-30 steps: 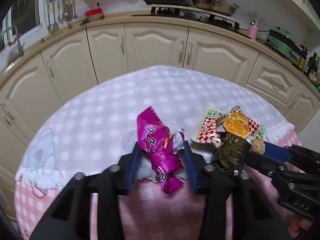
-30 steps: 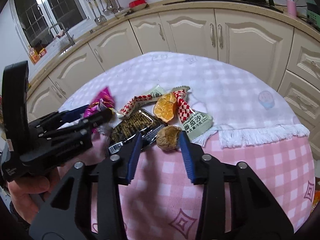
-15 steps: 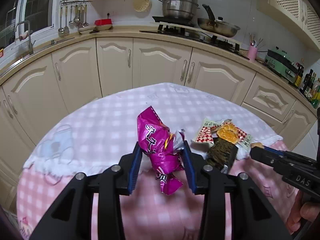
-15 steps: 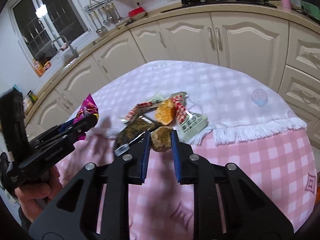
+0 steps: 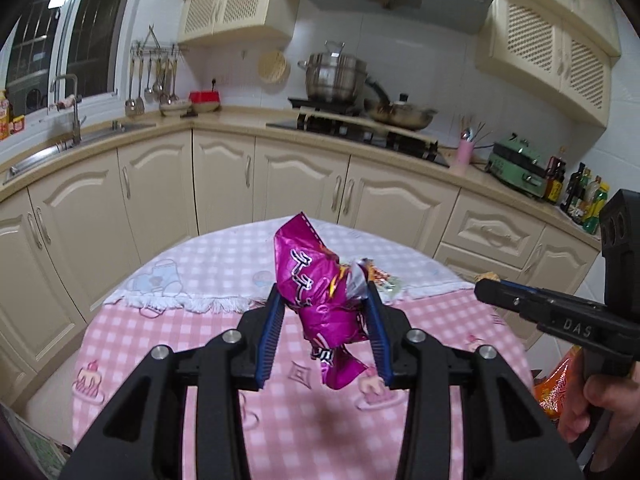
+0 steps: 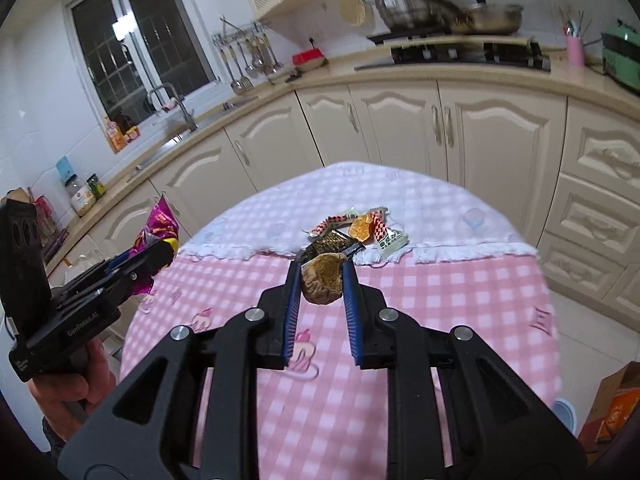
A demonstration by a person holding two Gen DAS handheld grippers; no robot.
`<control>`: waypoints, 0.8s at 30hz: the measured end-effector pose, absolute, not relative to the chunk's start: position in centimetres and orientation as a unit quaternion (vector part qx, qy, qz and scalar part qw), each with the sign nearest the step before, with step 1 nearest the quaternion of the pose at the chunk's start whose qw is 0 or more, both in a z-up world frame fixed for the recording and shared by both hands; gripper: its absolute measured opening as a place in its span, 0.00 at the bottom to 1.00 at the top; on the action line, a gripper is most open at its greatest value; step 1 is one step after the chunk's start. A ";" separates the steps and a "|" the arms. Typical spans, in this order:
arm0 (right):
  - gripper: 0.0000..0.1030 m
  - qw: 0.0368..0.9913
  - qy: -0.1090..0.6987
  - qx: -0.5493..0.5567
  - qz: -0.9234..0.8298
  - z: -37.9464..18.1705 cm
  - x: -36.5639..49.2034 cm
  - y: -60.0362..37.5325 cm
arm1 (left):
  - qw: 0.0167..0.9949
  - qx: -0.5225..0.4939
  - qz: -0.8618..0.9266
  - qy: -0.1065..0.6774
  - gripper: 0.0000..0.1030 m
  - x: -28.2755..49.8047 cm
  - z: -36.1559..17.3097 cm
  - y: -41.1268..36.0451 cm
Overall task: Collect trash
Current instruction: 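Grasp the magenta candy wrapper with the left gripper while the right gripper grasps the round brown snack, then carry the magenta wrapper and brown snack to the blue bin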
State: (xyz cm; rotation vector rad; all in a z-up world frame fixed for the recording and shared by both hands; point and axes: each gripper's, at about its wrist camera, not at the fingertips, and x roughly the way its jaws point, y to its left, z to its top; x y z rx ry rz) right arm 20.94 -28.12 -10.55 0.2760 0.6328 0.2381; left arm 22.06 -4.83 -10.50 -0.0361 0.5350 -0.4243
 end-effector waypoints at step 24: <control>0.20 0.948 0.271 0.161 0.052 -8.9 7.1 -41.3 | 0.919 0.041 -0.303 0.249 0.38 12.0 -9.7 -16.8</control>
